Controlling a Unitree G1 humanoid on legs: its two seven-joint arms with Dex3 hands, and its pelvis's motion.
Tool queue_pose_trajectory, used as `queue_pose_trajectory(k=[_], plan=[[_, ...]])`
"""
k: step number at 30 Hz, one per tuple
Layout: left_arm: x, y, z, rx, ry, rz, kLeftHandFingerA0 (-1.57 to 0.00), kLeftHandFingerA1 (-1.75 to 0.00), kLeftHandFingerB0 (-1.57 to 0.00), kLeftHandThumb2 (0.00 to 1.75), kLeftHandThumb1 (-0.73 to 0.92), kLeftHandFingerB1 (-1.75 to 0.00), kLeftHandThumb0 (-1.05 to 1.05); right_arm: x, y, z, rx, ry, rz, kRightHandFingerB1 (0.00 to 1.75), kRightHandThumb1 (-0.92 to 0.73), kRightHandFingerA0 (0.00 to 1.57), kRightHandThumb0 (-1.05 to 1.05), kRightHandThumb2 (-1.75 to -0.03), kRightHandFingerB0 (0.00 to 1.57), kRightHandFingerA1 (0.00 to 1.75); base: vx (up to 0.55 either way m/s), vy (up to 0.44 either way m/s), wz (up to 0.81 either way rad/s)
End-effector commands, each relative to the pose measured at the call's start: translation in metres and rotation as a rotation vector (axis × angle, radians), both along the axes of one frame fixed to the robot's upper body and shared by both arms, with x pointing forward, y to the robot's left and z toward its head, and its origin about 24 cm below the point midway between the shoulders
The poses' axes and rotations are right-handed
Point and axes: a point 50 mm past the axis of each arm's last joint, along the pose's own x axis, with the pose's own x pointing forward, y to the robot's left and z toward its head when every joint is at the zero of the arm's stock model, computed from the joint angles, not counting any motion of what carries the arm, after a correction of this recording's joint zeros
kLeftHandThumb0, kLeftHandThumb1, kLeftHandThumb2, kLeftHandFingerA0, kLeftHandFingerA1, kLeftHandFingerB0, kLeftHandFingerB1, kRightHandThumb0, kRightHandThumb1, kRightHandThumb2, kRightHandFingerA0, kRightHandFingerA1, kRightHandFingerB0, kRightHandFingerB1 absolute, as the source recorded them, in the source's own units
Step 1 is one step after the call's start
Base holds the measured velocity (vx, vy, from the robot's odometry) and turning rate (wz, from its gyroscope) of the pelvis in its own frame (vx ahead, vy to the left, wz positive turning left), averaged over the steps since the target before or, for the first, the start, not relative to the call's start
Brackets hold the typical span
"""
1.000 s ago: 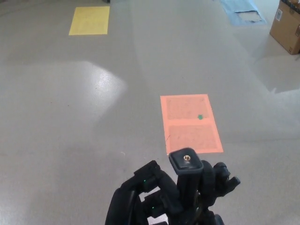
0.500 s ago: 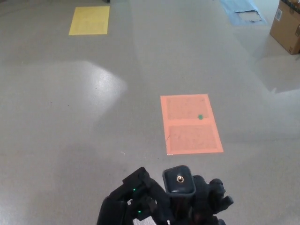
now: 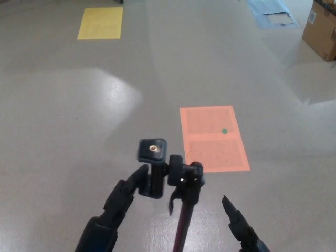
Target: A phone stand is kept on the floor and the robot uses both its hands to grab it and uses its left hand to extend the phone stand by pulling it upwards
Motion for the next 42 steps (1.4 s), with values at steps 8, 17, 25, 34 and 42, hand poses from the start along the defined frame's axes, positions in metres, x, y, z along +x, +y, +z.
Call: queue_pose_trajectory(k=[8, 17, 25, 34, 42], plan=[[-0.006, 0.013, -0.008, 0.071, 0.063, 0.01, 0.0, 0.0, 0.0, 0.62, 0.61, -0.18, -1.03, -0.011, -0.017, -0.003, -0.088, 0.082, 0.012, 0.0, -0.78, 0.0, -0.97, -0.64, 0.0, 0.0, 0.0, 0.0, 0.0], [-0.021, 0.04, -0.012, 0.099, 0.072, 0.081, 0.0, 0.0, 0.0, 0.96, 0.48, -0.1, -0.91, -0.04, -0.053, 0.01, -0.165, 0.051, -0.005, 0.0, -0.78, 0.0, -0.98, -0.66, 0.0, 0.0, 0.0, 0.0, 0.0], [-0.037, 0.069, -0.023, 0.108, 0.122, 0.163, -0.03, -0.18, -0.09, 0.93, 0.45, -0.2, -0.79, -0.074, -0.082, 0.016, -0.158, 0.065, -0.034, 0.0, -0.75, 0.0, -0.86, -0.63, 0.0, 0.0, 0.0, 0.0, 0.0], [-0.02, 0.103, -0.036, 0.044, 0.119, 0.287, -0.07, -0.28, -0.07, 0.62, 0.7, -0.26, -0.97, -0.093, -0.096, 0.016, -0.21, 0.05, -0.084, 0.04, -0.67, 0.0, -1.05, -0.96, 0.0, 0.04, 0.0, 0.0, 0.0], [0.03, 0.125, -0.021, -0.023, 0.039, 0.338, -0.09, -0.21, -0.12, 1.05, 0.61, -0.17, -0.96, -0.096, -0.091, 0.013, -0.199, 0.042, -0.073, 0.0, -0.66, 0.0, -1.05, -0.93, 0.0, 0.02, 0.0, 0.0, 0.0]])
